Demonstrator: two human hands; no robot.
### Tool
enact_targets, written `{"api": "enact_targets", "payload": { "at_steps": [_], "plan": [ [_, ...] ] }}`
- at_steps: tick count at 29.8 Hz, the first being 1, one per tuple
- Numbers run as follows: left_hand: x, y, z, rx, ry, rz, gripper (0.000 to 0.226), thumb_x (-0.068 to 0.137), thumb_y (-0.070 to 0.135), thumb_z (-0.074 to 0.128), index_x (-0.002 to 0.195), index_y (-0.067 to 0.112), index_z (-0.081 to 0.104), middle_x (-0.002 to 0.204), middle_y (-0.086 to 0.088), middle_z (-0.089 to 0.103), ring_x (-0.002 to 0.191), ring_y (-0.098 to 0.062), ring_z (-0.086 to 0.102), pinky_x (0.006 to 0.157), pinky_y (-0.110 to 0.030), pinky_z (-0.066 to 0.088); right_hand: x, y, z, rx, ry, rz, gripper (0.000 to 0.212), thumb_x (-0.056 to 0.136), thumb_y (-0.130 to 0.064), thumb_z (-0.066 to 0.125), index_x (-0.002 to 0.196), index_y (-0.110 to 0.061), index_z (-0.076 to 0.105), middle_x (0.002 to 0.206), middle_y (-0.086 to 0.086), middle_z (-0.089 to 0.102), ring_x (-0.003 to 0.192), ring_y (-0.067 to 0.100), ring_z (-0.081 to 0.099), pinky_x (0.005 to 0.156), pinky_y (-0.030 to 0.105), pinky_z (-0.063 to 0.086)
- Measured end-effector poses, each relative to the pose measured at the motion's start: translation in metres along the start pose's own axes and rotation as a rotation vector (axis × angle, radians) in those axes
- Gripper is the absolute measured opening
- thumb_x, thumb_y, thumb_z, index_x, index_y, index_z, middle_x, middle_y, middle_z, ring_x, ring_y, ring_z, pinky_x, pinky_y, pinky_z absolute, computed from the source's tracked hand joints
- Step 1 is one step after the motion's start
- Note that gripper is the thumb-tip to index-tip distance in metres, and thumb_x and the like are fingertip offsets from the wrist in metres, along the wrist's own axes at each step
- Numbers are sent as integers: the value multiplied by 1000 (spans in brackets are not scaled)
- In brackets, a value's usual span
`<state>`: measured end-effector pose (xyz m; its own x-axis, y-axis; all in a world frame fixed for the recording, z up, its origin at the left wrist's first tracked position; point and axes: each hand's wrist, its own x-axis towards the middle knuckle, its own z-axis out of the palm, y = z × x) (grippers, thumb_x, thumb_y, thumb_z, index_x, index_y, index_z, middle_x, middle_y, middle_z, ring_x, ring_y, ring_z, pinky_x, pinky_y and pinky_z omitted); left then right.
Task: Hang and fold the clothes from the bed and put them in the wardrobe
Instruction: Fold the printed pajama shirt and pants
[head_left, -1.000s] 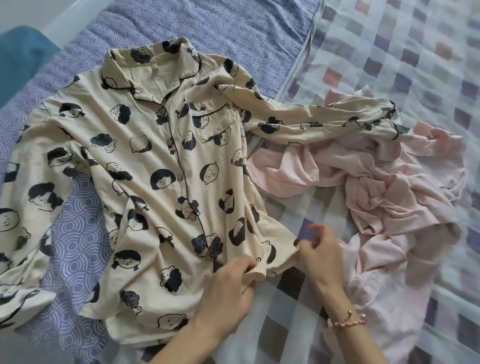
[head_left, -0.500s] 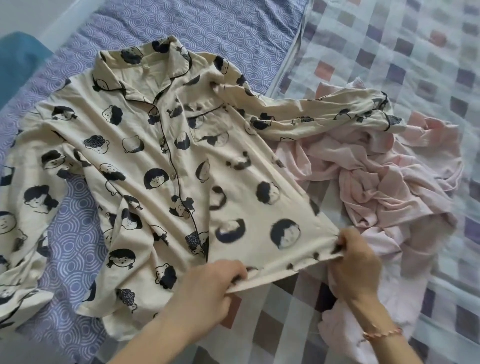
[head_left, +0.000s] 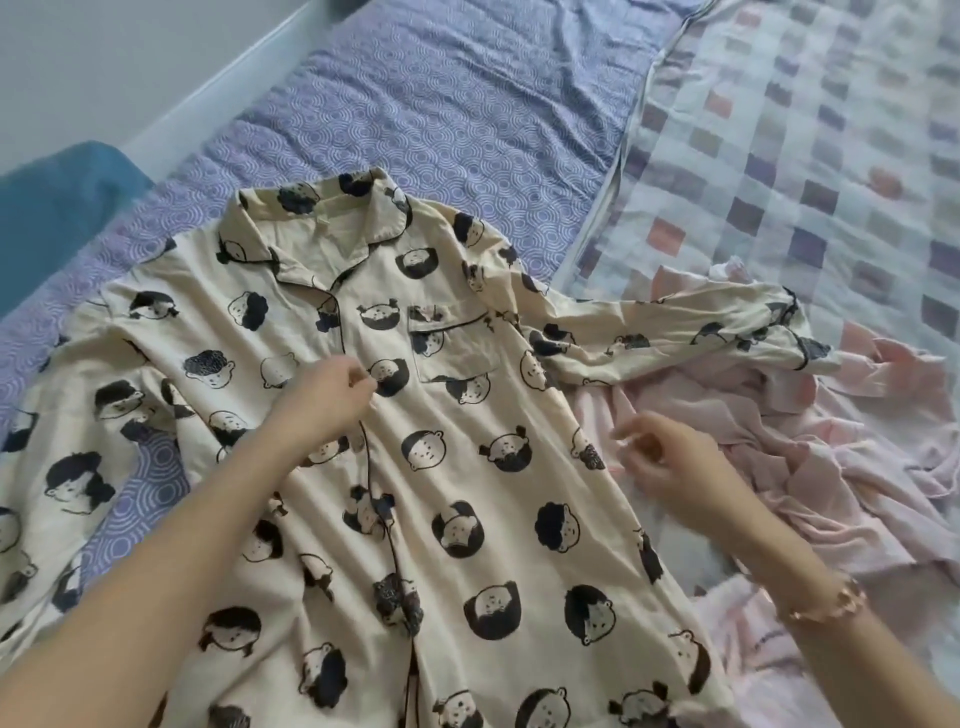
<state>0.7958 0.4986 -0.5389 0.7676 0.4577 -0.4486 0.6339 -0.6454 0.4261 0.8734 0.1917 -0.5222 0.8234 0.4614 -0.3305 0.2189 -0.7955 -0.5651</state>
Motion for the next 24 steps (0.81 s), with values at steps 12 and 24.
{"api": "enact_targets", "payload": {
  "at_steps": [12,24],
  "plan": [
    [147,95,18,-77,-7,267,33,98,19,36,123,10,57,127,-10,56,115,-27,51,97,-39,42,184,14,-66,-912,-135,82,26,93,-39,44,100,-20,62,116,3,54,117,23,41,103,42,27],
    [168,123,77,204,-101,166,76,92,61,4,148,13,-9,154,-12,-20,143,-26,-16,117,-42,-9,174,-2,-162,-464,645,-37,21,91,-23,58,96,-4,50,73,18,57,63,26,47,61,35,36]
  ]
}}
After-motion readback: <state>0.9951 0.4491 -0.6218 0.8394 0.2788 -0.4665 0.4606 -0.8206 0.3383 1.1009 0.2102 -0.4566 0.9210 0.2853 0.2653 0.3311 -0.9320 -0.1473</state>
